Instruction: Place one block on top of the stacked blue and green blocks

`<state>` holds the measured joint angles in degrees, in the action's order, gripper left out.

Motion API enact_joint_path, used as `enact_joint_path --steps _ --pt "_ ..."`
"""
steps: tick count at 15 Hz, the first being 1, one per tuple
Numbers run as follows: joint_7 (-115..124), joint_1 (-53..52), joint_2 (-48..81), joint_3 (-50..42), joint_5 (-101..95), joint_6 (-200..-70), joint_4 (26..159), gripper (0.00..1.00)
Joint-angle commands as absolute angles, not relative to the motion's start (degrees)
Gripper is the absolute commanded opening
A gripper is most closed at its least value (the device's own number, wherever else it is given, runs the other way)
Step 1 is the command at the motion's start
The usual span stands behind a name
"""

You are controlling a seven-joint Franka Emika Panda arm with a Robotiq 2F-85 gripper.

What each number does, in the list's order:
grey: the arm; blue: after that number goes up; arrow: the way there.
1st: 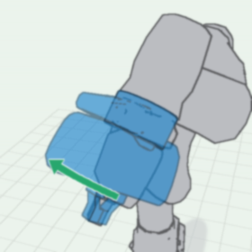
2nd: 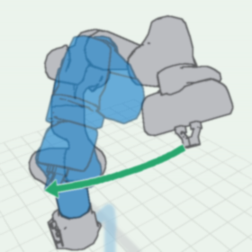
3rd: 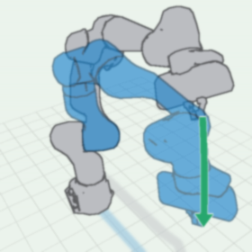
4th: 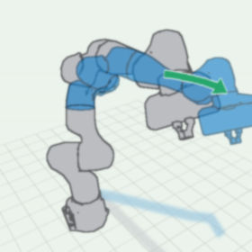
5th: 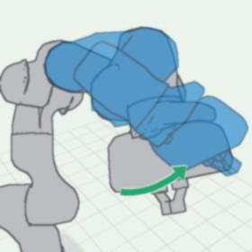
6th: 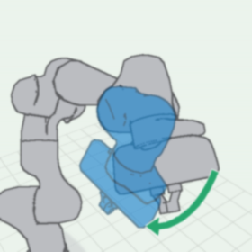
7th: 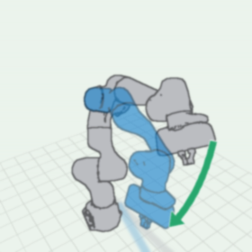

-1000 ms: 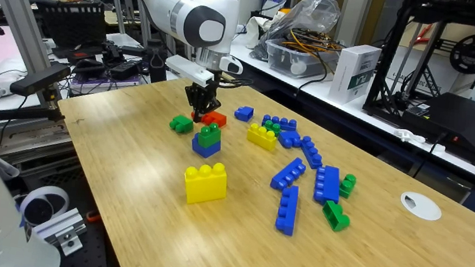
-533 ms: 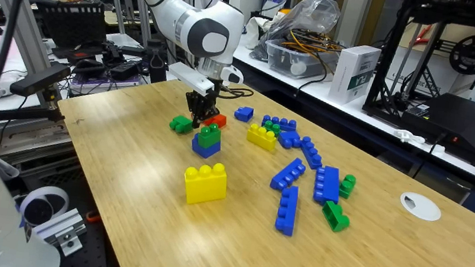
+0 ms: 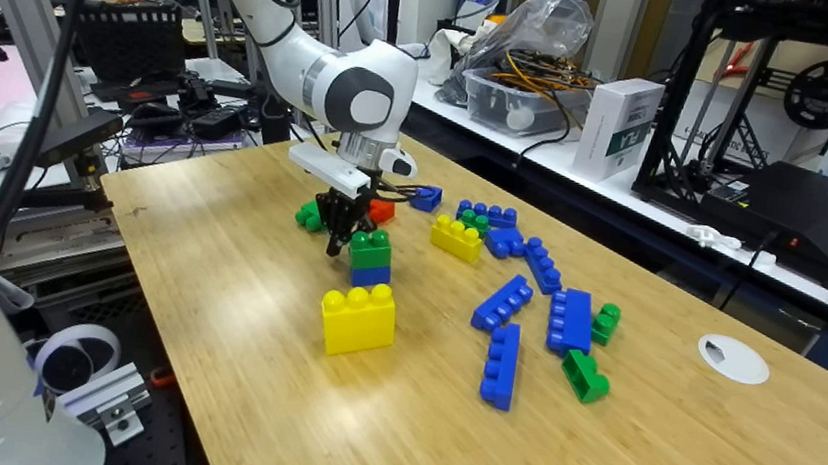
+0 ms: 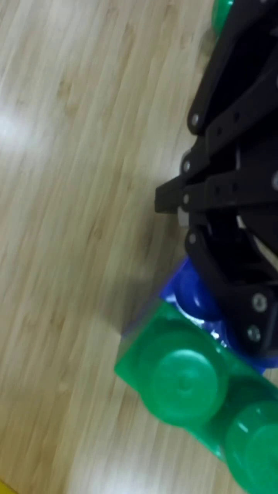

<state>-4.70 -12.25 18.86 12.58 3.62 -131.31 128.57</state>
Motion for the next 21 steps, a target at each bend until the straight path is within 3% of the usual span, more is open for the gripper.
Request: enact_joint_path --steps 1,21 --pt "-6.01 -12.31 17.32 11.96 -0.6 -133.98 131.61 0.0" --pt "-4.87 -9.97 9.52 6.96 -14.22 -138.78 134.56 0.0"
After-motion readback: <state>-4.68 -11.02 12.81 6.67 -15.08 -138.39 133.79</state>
